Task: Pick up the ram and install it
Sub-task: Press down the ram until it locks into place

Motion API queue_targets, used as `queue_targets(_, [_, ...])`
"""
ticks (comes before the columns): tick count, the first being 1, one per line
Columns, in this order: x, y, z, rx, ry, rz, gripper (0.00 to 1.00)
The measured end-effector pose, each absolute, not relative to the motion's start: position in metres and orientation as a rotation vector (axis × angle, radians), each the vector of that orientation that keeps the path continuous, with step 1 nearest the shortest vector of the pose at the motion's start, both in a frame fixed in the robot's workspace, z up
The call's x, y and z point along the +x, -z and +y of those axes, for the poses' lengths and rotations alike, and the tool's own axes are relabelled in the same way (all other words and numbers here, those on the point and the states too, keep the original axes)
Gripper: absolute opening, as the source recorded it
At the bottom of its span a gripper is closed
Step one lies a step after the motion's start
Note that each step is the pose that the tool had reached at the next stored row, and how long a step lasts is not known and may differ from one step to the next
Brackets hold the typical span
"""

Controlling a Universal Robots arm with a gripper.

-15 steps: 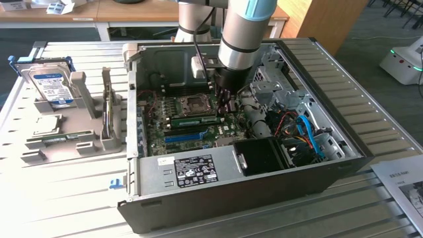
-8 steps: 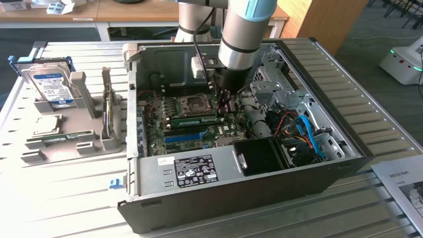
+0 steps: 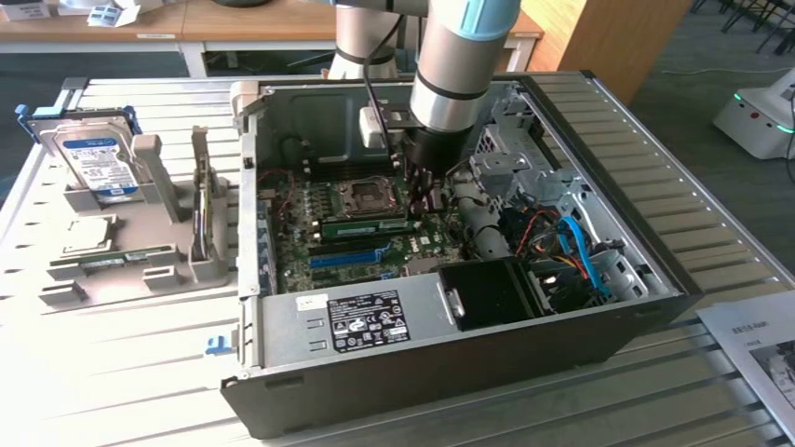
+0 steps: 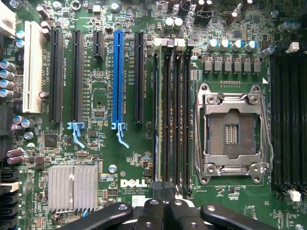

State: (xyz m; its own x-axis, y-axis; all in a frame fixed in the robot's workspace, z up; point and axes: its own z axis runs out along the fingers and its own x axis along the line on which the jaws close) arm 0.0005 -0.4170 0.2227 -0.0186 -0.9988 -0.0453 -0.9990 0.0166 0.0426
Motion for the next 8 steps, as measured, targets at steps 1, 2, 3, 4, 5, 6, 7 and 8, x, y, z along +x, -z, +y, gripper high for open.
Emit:
queue_targets(1, [0.0005,-0.2227,-0.417,-2.199,-0.098,2.238,0.1])
queue_targets(2, [0.0005,-0.2227,-0.4171,-2.199,-0.098,2.238,0.1])
queue_targets(3, [0.0005,-0.2227,-0.417,-2.199,-0.098,2.238,0.1])
queue_targets(4, [0.0004,-0.2227,-0.417,-2.199,-0.098,2.238,0.1])
queue_targets(5, [0.0005,-0.2227,-0.417,-2.199,-0.098,2.238,0.1])
queue_targets(6, [0.0005,-0.2229,-0.4169,-2.199,-0.098,2.238,0.1])
queue_targets(7, [0.0005,-0.2232,-0.4169,-2.198,-0.098,2.238,0.1])
queue_targets(8, [0.0005,-0.2238,-0.4169,-2.198,-0.099,2.237,0.1])
